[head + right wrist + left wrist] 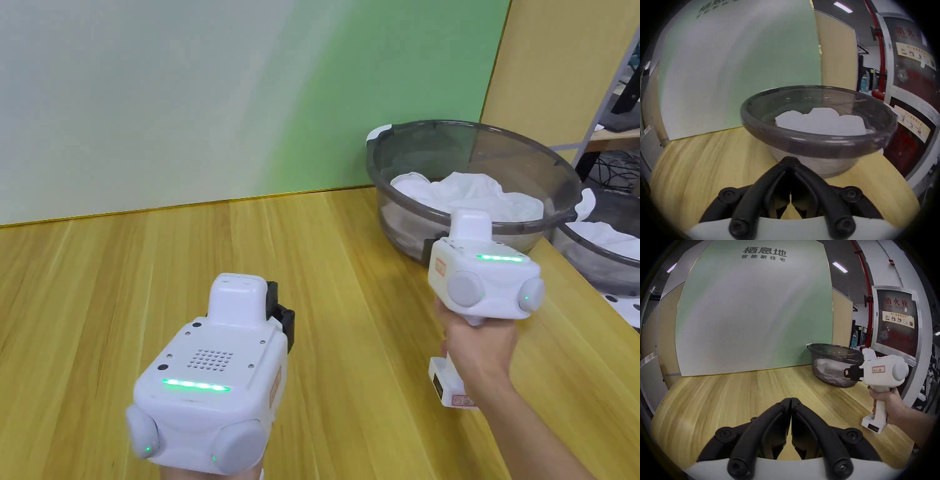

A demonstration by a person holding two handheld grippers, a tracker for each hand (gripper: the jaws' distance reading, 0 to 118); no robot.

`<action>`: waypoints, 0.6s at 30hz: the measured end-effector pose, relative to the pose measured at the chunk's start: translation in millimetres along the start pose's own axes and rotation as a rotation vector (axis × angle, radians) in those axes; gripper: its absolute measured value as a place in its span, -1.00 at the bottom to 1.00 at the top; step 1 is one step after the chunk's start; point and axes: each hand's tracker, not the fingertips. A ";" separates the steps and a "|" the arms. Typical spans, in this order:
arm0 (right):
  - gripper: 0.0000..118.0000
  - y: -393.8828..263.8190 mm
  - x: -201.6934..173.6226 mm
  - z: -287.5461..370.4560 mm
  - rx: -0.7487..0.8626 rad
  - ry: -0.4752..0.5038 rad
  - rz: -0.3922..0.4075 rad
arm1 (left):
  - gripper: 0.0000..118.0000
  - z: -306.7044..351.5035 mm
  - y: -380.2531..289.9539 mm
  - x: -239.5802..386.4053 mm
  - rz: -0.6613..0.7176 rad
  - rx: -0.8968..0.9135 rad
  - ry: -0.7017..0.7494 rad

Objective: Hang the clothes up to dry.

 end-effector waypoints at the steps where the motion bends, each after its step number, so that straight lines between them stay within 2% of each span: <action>1: -0.99 -0.5 4.4 -0.3 -0.009 -0.017 -0.025 | -0.95 -0.1 -0.3 0.1 -0.001 -0.004 -0.002; 3: -0.99 -1.7 13.3 -0.8 -0.012 -0.011 -0.057 | -0.95 0.6 -1.4 0.5 0.004 -0.008 -0.002; 6: -0.98 -1.3 16.0 -0.7 -0.013 -0.065 -0.007 | -0.95 3.4 -3.1 -0.8 0.002 -0.009 0.009; 10: -0.99 -3.9 14.2 7.7 -0.025 -0.037 -0.023 | -0.95 13.0 -4.8 -8.7 0.020 -0.008 0.020; 12: -0.99 -6.8 3.1 21.2 -0.038 -0.001 -0.013 | -0.95 20.7 -3.0 -12.4 0.028 -0.001 0.062; 14: -0.99 -8.7 -16.2 46.0 -0.018 0.081 0.001 | -0.95 28.8 -1.3 -19.3 0.031 0.013 0.088; 18: -0.98 -10.5 -60.6 104.5 0.085 0.169 0.076 | -0.95 49.3 6.3 -31.1 0.025 0.030 0.191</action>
